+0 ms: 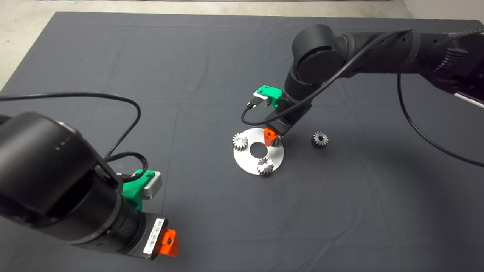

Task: Remove an incorrectly installed larger gear and replace it with the correct smaller gear

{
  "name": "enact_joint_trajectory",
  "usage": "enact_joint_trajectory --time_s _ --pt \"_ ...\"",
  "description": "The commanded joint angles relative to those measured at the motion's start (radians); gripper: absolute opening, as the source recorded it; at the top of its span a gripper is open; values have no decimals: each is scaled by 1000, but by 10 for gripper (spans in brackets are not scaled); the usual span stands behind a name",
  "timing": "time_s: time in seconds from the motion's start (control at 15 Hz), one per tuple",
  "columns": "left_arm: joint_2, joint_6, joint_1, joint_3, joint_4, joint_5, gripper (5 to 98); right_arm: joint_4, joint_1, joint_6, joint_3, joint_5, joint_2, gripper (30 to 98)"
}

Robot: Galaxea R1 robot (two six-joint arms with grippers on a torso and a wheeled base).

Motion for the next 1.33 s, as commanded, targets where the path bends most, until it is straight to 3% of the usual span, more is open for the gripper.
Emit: enact_joint_trajectory --time_s 0.0,0.8,1.13,1.27 --pt "-1 -2 -13 9 -17 34 976 -65 -27 -13 -56 -132 28 971" --pt "-1 1 -13 11 -17 34 976 -85 -45 -6 -103 -130 29 971" --pt "-1 1 -13 12 -17 34 976 -86 -57 -4 -102 -130 29 950" --pt "-1 1 -13 12 -17 34 976 -87 -67 -2 -102 -129 29 909"
